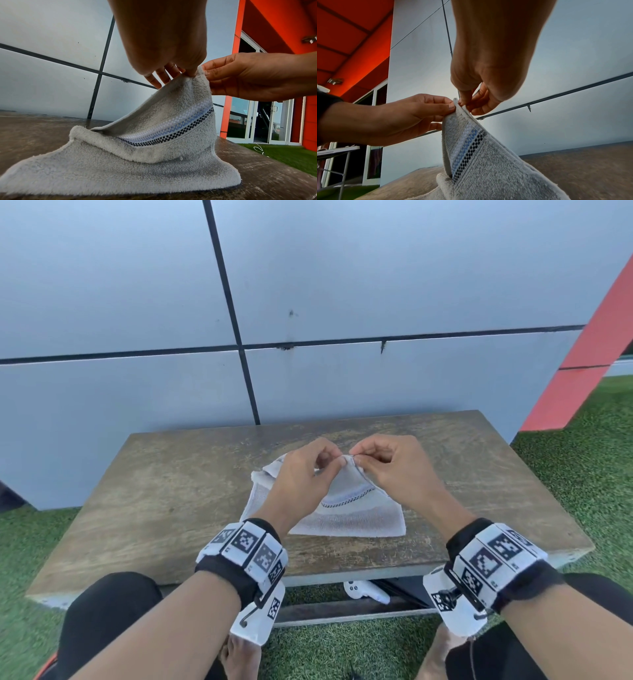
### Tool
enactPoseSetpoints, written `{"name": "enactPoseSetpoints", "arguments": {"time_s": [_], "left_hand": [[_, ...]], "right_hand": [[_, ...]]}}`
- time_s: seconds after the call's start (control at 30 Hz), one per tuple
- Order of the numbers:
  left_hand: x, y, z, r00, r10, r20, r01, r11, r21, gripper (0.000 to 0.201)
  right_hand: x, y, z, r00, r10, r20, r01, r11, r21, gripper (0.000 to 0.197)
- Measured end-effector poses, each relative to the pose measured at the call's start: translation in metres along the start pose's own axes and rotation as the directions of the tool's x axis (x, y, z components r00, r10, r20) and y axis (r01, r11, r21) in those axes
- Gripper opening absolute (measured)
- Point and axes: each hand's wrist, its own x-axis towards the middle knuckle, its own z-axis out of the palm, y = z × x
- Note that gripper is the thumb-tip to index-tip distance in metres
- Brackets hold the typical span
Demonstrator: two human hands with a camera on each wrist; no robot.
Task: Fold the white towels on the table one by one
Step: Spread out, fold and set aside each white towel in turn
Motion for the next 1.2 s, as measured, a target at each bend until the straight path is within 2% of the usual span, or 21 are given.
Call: {"name": "enactPoseSetpoints", "arguments": {"time_s": [0.3,0.4,0.53,0.63,0.77,0.87,0.97,1.1,1.2], "left_hand": [[0.004,-0.002,0.005,1.0,-0.007,-0.02,0.006,1.0,-0.029,0.011],[0.006,-0.002,0.007,0.998,-0.063,-0.012,0.062,0.996,-0.067,0.012],[0.008,-0.004,0.008,0.993,-0.122,-0.004,0.12,0.985,-0.123,0.015],[0.011,-0.006,0.008,0.991,-0.131,0.02,0.133,0.983,-0.125,0.019],[0.012,-0.007,0.007,0.994,-0.097,0.039,0.102,0.984,-0.145,0.015],[0.014,-0.003,0.004,0.994,-0.047,0.101,0.064,0.983,-0.171,0.014],[0.018,-0.001,-0.001,0.986,-0.047,0.159,0.066,0.991,-0.115,0.023],[0.026,-0.007,-0.014,0.971,-0.082,0.226,0.088,0.996,-0.017,0.044],[0.031,-0.014,-0.027,0.963,-0.074,0.26,0.067,0.997,0.037,0.045]], "right_hand": [[-0.001,0.005,0.004,0.998,0.037,-0.043,-0.034,0.997,0.067,0.009],[-0.001,0.005,0.007,0.997,0.051,-0.062,-0.045,0.995,0.088,0.009],[-0.001,0.002,0.007,0.998,0.06,-0.023,-0.057,0.991,0.12,0.005],[0.002,0.003,0.008,0.998,0.065,0.005,-0.065,0.993,0.101,0.012],[0.006,0.001,0.008,0.999,0.038,0.009,-0.039,0.999,0.016,0.008],[0.009,-0.005,0.003,1.0,0.002,0.024,-0.001,1.0,-0.009,0.009],[0.013,-0.013,-0.006,0.999,-0.034,0.031,0.035,0.999,-0.028,0.01],[0.02,-0.022,-0.024,0.997,-0.06,-0.038,0.059,0.998,-0.027,0.011],[0.027,-0.027,-0.037,0.992,-0.065,-0.109,0.063,0.998,-0.024,0.01]]}}
